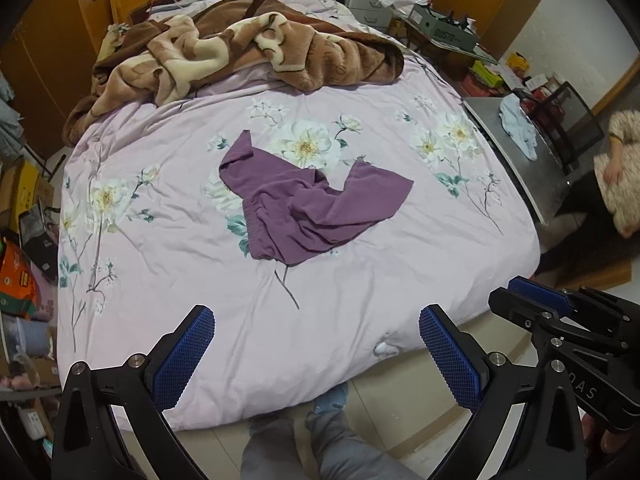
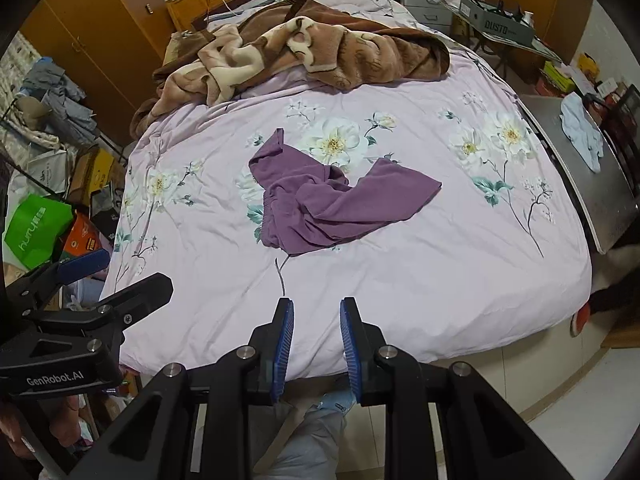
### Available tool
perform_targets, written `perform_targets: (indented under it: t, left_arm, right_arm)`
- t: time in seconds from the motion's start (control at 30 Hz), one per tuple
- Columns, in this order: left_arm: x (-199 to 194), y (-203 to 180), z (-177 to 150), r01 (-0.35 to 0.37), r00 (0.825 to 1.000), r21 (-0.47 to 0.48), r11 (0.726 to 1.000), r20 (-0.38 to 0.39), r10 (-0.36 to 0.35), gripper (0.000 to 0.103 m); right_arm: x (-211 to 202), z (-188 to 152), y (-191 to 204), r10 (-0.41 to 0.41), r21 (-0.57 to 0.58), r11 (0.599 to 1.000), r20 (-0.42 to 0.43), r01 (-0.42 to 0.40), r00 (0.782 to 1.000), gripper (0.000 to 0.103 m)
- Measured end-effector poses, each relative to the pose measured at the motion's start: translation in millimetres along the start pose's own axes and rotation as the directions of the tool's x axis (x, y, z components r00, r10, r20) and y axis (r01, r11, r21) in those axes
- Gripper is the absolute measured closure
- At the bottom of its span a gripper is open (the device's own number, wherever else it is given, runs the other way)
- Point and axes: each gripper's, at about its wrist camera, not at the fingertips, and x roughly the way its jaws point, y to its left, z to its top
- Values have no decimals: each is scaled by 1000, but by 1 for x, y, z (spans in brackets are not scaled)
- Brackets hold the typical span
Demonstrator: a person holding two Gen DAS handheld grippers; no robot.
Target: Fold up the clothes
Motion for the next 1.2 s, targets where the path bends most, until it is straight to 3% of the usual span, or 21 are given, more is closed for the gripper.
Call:
perform_targets:
  t: [0.3, 0.6, 1.2]
  left_arm:
    - [5, 4, 2, 58, 998, -45, 997, -37, -60, 0]
    - [5, -10, -2, 12, 999, -28, 1000, -45, -13, 0]
    - [4, -4, -3, -28, 999, -53, 998, -41, 26, 0]
  right_arm:
    - [-2, 2, -3, 9, -19, 1000, 2, -9, 1000, 78]
    - [3, 5, -8, 21, -51, 998, 6, -20, 1000, 74]
    - [8, 7, -1, 40, -82, 996, -5, -41, 999, 71]
